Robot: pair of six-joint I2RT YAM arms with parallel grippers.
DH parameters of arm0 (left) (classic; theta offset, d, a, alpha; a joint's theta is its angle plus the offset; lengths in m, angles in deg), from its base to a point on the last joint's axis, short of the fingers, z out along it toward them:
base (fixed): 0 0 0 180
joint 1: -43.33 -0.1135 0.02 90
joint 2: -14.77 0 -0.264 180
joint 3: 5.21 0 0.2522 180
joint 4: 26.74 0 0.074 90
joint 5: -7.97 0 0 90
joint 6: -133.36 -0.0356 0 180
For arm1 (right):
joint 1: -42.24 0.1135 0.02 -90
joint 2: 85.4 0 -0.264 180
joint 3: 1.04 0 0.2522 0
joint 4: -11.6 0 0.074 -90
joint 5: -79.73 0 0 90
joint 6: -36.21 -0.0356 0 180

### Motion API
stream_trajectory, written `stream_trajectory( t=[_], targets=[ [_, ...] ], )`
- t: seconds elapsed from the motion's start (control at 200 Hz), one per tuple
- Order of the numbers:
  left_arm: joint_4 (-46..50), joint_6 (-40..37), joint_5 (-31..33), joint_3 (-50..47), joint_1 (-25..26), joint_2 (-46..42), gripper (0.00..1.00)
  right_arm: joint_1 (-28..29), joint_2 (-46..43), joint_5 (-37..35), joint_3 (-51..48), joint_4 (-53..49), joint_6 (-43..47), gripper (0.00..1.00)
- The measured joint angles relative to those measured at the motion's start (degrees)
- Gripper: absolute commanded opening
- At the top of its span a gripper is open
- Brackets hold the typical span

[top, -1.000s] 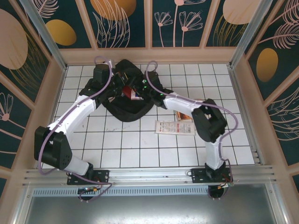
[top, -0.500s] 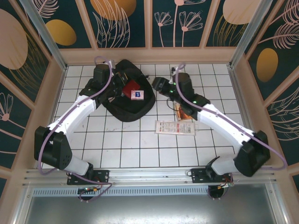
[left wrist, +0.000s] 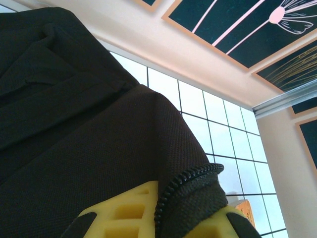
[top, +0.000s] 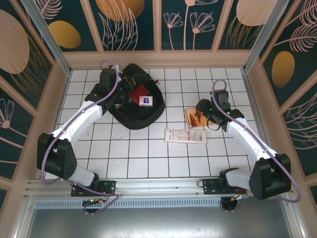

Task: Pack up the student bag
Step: Move the loose stationery to the center of the table.

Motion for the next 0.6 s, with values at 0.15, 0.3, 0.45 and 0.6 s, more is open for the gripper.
stream_trajectory(
  t=[0.15, 0.3, 0.45, 0.6],
  targets=[
    [-0.6, 0.7, -0.1, -1.8, 0.0, 0.0, 0.00, -2.6, -1.8, 0.6, -6.9, -0.1, -3.2, 0.74],
    [-1.0, 1.0, -0.5, -4.4, 0.1, -0.5, 0.00, -11.8, -4.5, 3.7, -15.8, 1.4, -5.4, 0.74],
    [-1.1, 0.8, -0.7, -5.8, 0.1, -1.4, 0.00, -13.8, -2.1, 6.6, -17.8, 3.2, -5.7, 0.75],
    [-1.5, 0.9, -1.1, -8.5, 0.6, -2.4, 0.00, -14.1, 0.1, 11.8, -19.2, 7.1, -5.7, 0.74]
  ],
)
